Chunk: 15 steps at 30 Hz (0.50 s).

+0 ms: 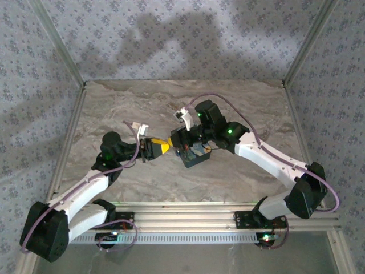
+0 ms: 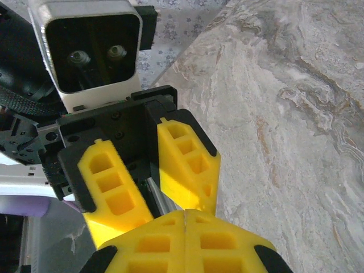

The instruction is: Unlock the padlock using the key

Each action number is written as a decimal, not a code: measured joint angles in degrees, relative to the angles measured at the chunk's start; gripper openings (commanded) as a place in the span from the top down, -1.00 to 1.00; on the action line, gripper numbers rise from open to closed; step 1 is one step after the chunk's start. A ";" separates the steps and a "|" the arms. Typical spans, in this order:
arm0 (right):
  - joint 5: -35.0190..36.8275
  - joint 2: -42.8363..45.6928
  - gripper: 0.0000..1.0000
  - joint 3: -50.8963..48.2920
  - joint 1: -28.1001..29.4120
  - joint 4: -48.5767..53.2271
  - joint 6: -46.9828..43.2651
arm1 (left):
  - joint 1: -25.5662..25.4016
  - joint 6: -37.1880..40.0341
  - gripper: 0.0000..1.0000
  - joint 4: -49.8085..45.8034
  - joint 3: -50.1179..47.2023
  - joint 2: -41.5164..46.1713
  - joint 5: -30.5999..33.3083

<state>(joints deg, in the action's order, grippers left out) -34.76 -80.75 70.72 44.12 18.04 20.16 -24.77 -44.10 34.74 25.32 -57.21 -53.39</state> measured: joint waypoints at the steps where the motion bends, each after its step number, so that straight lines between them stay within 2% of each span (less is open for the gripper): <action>1: 0.00 0.07 1.00 -0.07 0.00 -0.31 0.04 | 0.00 -0.13 0.49 0.04 -0.02 -0.04 0.00; 3: -0.02 0.15 1.00 -0.11 0.00 -0.66 0.20 | 0.00 -0.17 0.54 0.24 -0.04 -0.15 -0.04; 8: 0.00 0.22 1.00 -0.59 -0.24 -1.20 0.59 | -0.02 -0.39 1.00 1.09 -0.13 -0.24 -0.79; 14: 0.02 0.37 1.00 -0.83 -0.35 -1.49 1.27 | 0.00 -0.55 1.00 1.36 -0.20 -0.22 -0.81; 15: 0.17 0.42 0.81 -0.96 -0.35 -1.57 1.44 | 0.00 -0.55 1.00 1.33 -0.22 -0.22 -0.76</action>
<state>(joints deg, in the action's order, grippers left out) -34.59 -80.34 69.76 43.77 16.47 21.61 -24.77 -44.64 36.07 25.10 -57.43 -54.15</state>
